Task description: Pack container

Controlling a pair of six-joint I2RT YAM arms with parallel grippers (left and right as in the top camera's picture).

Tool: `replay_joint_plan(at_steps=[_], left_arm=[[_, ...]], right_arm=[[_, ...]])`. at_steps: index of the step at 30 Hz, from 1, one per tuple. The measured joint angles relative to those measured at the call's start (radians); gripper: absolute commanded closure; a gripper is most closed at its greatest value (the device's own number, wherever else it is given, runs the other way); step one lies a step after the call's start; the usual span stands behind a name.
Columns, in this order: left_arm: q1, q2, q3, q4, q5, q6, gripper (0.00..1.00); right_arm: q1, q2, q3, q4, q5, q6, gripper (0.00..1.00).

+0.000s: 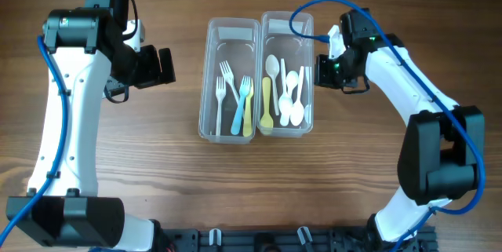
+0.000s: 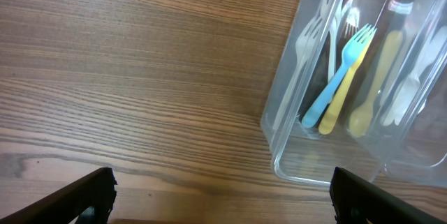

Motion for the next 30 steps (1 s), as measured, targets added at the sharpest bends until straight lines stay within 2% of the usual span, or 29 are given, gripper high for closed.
replay_joint_plan(at_steps=[4,9,11,14,16,24,30], left_arm=[[0.0,0.0,0.0,0.0,0.0,0.0,0.0],[0.0,0.0,0.0,0.0,0.0,0.0,0.0],[0.0,0.0,0.0,0.0,0.0,0.0,0.0],[0.0,0.0,0.0,0.0,0.0,0.0,0.0],[0.0,0.0,0.0,0.001,0.0,0.0,0.0],[0.0,0.0,0.0,0.0,0.0,0.0,0.0],[0.0,0.0,0.0,0.0,0.0,0.0,0.0]], right_arm=[[-0.009,-0.098,0.031,-0.05,0.113,-0.013,0.96],[-0.013,-0.394,0.141,-0.045,0.17,-0.042,0.95],[-0.013,-0.545,0.181,-0.029,0.179,-0.049,0.92],[-0.013,-0.742,0.211,-0.017,0.188,-0.057,0.6],[-0.013,-0.893,0.213,-0.019,0.192,-0.076,0.0],[-0.013,-1.071,0.21,-0.097,0.193,-0.086,0.0],[-0.013,-1.111,0.208,-0.214,0.179,-0.066,0.0]])
